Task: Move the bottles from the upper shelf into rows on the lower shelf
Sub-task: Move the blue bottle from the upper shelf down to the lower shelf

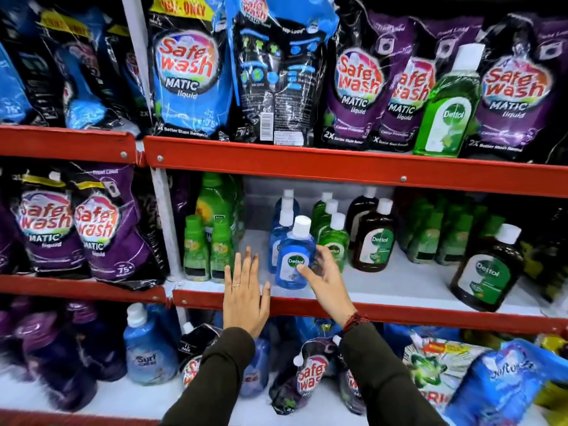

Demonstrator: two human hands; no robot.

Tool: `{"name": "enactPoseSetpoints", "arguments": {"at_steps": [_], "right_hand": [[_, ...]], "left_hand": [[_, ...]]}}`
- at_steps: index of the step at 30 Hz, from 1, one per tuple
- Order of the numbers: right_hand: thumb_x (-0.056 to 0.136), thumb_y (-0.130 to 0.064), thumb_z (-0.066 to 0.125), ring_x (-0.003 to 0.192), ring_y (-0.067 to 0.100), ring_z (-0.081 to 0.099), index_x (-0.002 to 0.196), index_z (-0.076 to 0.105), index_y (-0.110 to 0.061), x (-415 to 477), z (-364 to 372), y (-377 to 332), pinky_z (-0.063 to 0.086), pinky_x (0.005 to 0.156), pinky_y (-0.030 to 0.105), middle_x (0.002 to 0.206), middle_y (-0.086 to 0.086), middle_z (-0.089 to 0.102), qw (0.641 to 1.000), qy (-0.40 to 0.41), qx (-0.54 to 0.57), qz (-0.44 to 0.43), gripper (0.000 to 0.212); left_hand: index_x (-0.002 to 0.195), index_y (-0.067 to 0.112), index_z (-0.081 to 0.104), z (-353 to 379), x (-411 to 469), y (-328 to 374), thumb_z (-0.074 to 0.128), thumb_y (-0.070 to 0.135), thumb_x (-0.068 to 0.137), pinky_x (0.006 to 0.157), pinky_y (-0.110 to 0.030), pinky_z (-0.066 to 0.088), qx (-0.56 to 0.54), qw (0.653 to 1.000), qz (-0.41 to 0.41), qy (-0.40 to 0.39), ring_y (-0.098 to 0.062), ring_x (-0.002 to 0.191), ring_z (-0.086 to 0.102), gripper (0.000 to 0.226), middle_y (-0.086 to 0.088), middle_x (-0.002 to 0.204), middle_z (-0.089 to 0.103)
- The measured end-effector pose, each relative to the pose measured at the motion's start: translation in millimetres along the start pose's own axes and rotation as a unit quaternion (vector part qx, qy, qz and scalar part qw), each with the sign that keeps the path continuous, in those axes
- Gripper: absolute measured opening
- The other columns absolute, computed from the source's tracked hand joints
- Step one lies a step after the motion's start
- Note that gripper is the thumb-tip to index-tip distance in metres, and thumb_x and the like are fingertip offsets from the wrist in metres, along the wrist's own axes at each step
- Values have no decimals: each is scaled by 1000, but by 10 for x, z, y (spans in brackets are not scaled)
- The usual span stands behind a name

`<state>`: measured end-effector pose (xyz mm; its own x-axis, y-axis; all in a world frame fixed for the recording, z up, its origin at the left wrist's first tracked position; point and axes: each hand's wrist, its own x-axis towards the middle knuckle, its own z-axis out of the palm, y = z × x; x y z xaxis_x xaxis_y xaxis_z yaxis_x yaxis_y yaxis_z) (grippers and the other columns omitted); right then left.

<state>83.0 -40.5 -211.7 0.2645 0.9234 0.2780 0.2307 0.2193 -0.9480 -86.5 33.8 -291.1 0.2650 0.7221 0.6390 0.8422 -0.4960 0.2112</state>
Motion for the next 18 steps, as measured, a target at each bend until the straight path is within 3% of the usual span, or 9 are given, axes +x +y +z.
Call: {"name": "enactPoseSetpoints", "arguments": {"at_steps": [3, 6, 8, 13, 18], "right_hand": [[95, -10, 64, 120, 11, 61, 138, 44, -18, 89, 86, 110, 50, 102, 24, 135, 2, 60, 1000, 9, -2, 11, 48], [96, -7, 62, 109, -4, 59, 126, 42, -30, 147, 176, 200, 51, 91, 13, 121, -13, 59, 1000, 5, -11, 20, 43], [95, -7, 63, 108, -7, 59, 131, 41, -25, 178, 214, 249, 51, 86, 9, 123, -9, 59, 1000, 11, -6, 24, 46], [94, -6, 65, 117, 16, 64, 137, 44, -11, 264, 273, 288, 52, 86, 12, 132, 9, 61, 999, 19, -25, 16, 48], [94, -4, 63, 102, -13, 61, 136, 45, -4, 314, 279, 306, 49, 82, 6, 126, 4, 61, 998, 7, -55, 2, 46]], "left_hand": [[158, 5, 26, 39, -14, -24, 30, 40, 101, 123, -53, 14, 0, 1000, 2, -1, -30, 156, 15, 67, -14, 168, 21], [158, 4, 25, 59, -9, -38, 30, 40, 101, 123, -53, 14, 4, 1000, 2, 1, -29, 156, 13, 67, -14, 168, 20], [158, 4, 26, 76, -16, -48, 30, 40, 101, 123, -53, 14, 5, 1000, 5, 3, -30, 156, 13, 67, -14, 168, 20], [158, 7, 28, 98, -18, -63, 30, 40, 101, 123, -54, 15, 7, 1000, 3, 0, -30, 157, 12, 66, -12, 169, 19], [158, 7, 28, 104, -18, -59, 29, 40, 101, 123, -55, 15, 16, 1000, 3, 1, -30, 157, 12, 66, -12, 169, 20]]}}
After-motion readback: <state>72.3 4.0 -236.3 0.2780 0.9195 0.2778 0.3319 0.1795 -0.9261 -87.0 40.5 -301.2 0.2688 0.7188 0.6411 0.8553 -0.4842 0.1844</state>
